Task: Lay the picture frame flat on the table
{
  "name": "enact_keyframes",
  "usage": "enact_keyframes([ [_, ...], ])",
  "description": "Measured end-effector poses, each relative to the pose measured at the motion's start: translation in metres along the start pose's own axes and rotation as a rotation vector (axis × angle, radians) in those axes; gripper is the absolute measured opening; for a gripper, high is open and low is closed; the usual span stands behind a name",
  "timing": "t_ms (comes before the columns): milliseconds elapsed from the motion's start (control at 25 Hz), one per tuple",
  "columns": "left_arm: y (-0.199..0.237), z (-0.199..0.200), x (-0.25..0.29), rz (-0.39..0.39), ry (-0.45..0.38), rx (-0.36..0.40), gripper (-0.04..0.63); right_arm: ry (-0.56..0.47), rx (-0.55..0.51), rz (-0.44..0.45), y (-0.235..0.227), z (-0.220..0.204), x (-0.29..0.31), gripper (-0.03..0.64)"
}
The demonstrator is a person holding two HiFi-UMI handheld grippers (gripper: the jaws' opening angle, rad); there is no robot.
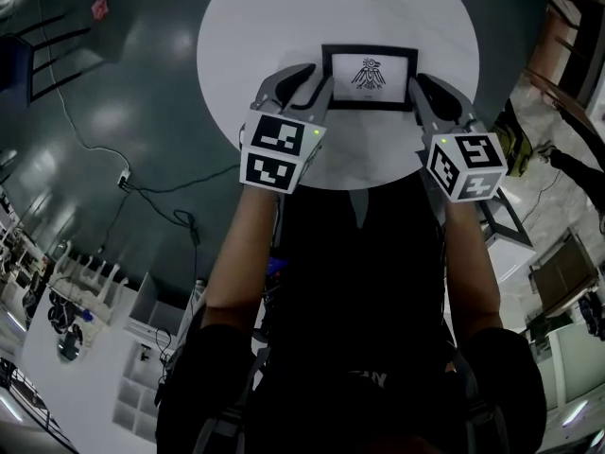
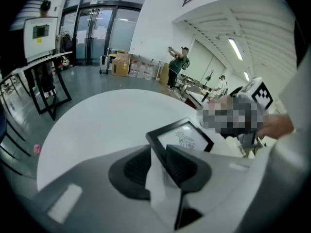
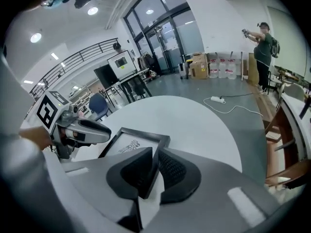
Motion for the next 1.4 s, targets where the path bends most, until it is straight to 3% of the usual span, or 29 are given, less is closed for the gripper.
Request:
enact_keyframes([
  [120, 0.0, 0.019, -0.024, -0.047, -0.063, -0.042, 0.095, -0.044, -0.025, -0.011, 0.009, 0.027, -0.017, 0.026],
  [200, -0.006, 0.04, -0.049, -0.09, -0.114, -0.031, 0.071, -0.086, -0.052, -0.006, 0.019, 0.053, -0.031, 0.017],
  [360, -0.03, 0.088, -0.11, -0.175, -0.219, 0.048, 0.003, -0.194, -0.12, 0.003, 0.045, 0.117, -0.072, 0.0],
  [600, -0.065, 0.132, -0.218, -0.285, -0.318, 0.156, 0.002, -0.414, -0.184, 0.089, 0.112, 0.206, -0.158, 0.0],
  [800, -0.08, 0.171, -0.309, -0.376, -0.458, 0.235, 0.002, -0.507, -0.269, 0.096, 0.155, 0.263, -0.221, 0.0],
  [1080, -0.089, 0.173, -0.401, -0.435, -0.551, 0.338, 0.002, -0.691, -0.317, 0.213, 0.201, 0.296, -0.31, 0.0],
  [1400, -0.11, 0.142, -0.473, -0.609, -0.697, 0.276, 0.002, -0.796, -0.385, 0.272, 0.227, 0.285, -0.385, 0.0],
])
Point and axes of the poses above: the fingertips, and each gripper's own axes: x forward along the fingers, y to its left, z out of its top, the point moved 4 cm from there along -x, backward along the fingers, and after that the axes turned 14 degrees about -x, right-handed, at the moved point
